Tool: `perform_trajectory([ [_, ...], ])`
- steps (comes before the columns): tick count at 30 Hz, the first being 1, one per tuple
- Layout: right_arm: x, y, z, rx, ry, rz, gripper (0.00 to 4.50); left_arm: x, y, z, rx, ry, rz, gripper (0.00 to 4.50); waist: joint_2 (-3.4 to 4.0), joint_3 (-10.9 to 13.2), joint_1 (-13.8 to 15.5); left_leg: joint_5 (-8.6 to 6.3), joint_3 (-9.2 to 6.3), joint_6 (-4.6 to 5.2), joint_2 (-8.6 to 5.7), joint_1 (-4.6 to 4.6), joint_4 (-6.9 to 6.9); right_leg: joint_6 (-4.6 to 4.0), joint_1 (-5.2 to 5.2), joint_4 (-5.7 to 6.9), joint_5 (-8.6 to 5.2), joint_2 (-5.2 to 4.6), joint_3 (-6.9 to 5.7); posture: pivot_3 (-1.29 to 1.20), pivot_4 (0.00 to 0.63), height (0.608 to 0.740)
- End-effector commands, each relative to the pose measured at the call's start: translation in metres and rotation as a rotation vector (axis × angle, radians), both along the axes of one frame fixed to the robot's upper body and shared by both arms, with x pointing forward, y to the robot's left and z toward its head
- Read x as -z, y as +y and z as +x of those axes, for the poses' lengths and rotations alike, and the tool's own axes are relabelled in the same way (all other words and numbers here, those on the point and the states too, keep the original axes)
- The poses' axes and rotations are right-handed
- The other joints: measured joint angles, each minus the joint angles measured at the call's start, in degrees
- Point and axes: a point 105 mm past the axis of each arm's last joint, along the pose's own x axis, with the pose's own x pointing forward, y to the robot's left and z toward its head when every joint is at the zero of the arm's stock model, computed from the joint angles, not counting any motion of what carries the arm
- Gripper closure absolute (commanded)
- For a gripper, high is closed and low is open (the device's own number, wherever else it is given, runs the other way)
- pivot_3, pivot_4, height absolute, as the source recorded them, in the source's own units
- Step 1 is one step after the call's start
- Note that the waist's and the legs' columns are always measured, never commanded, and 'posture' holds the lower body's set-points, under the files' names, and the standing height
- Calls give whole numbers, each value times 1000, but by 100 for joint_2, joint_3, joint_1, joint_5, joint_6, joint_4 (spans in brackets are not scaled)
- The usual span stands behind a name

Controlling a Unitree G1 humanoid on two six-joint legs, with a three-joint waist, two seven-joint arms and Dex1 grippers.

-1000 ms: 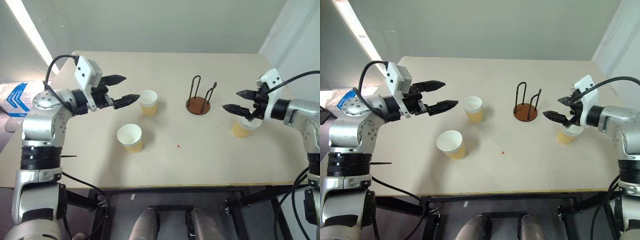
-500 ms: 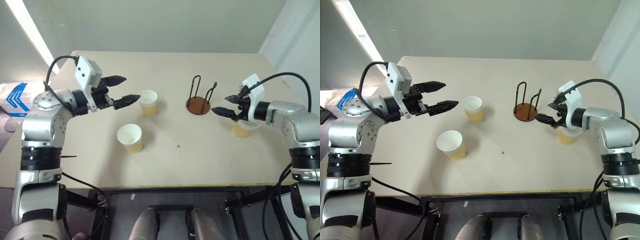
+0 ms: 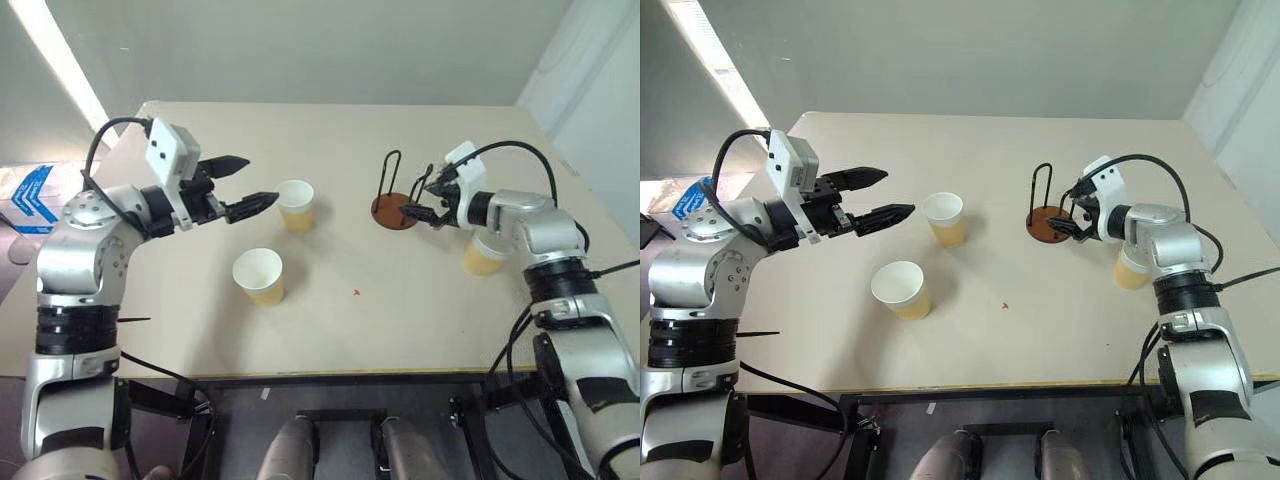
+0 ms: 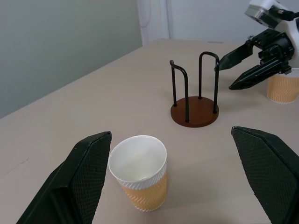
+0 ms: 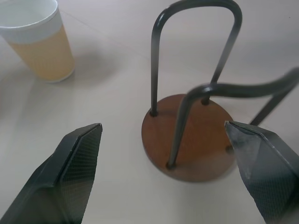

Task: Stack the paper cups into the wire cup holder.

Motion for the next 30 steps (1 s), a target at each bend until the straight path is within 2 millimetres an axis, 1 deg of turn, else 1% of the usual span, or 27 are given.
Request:
perform_trajectory([
  [1, -18, 6, 11, 20, -71, 20, 73, -16, 3, -6, -13, -59, -5, 1, 0, 0, -10, -2, 1, -1, 0, 0, 0, -1, -1, 0, 1, 0, 0, 0, 150, 740],
  [5, -23, 9, 17, 32, -82, 43, 73, -16, 5, -7, -25, -63, 0, 1, 1, 0, -12, -4, 1, -4, 1, -3, -6, -4, -10, 3, -1, 0, 0, 0, 150, 740],
  [6, -24, 9, 19, 46, -81, 56, 441, -16, 6, -7, -29, -66, 3, 0, 1, 0, -10, -5, 1, -4, 1, -3, -9, -6, -11, 4, -2, 0, -1, 0, 150, 740],
  [7, -25, 9, 21, 60, -78, 73, 650, -16, 6, -7, -31, -65, 5, 0, 1, 0, -8, -5, 1, -5, 1, -4, -10, -7, -12, 4, -3, 0, -1, 0, 150, 740],
  [9, -25, 9, 23, 71, -76, 85, 1316, -15, 6, -7, -31, -61, 8, 0, 1, 0, -3, -7, 1, -6, 1, -7, -10, -8, -14, 3, -3, 0, -1, 0, 150, 740],
  [12, -25, 11, 22, 63, -72, 96, 2402, -14, 5, -7, -27, -58, 11, 0, 1, 0, -4, -11, 1, -5, 1, -10, -9, -9, -15, 1, -4, 0, -1, 0, 150, 740],
  [17, -32, 14, 13, -6, -65, 115, 4173, -14, 4, -8, -15, -49, 11, 0, 1, 1, -8, -12, 2, -6, 2, -17, -9, -9, -22, 3, -4, 0, -2, 0, 150, 740],
  [18, -34, 15, 10, -28, -64, 117, 4470, -14, 3, -8, -8, -44, 8, 0, 1, 1, -7, -12, 2, -6, 2, -19, -9, -9, -24, 3, -4, 0, -2, 0, 150, 740],
  [21, -46, 18, -1, -91, -65, 157, 4470, -16, 2, -9, -1, -55, 22, 0, 1, 1, -6, -12, 1, -7, 2, -27, -6, -9, -27, 1, -4, 0, -4, 0, 150, 740],
  [23, -55, 19, -11, -127, -69, 183, 4470, -21, 3, -8, -12, -75, 21, 0, 1, 1, -6, -13, 1, -7, 2, -31, 0, -9, -29, 0, -4, 0, -4, 0, 150, 740],
  [26, -65, 25, -33, -208, -78, 185, 4470, -25, 0, -10, 3, -73, 25, 0, 1, 0, -3, -13, 2, -7, 1, -34, 2, -8, -29, -1, -4, 0, -5, 0, 150, 740],
  [28, -66, 31, -49, -274, -77, 162, 4470, -24, -6, -14, 40, -56, 35, 0, 0, 0, -8, -13, 1, -7, 1, -34, 4, -8, -28, -2, -4, 1, -7, 0, 150, 740],
  [30, -55, 41, -76, -395, -69, 62, 4470, -24, -18, -27, 129, -23, 54, 0, 0, 0, 3, -12, 2, -8, 1, -34, 4, -8, -27, -2, -4, 1, -6, 0, 150, 740],
])
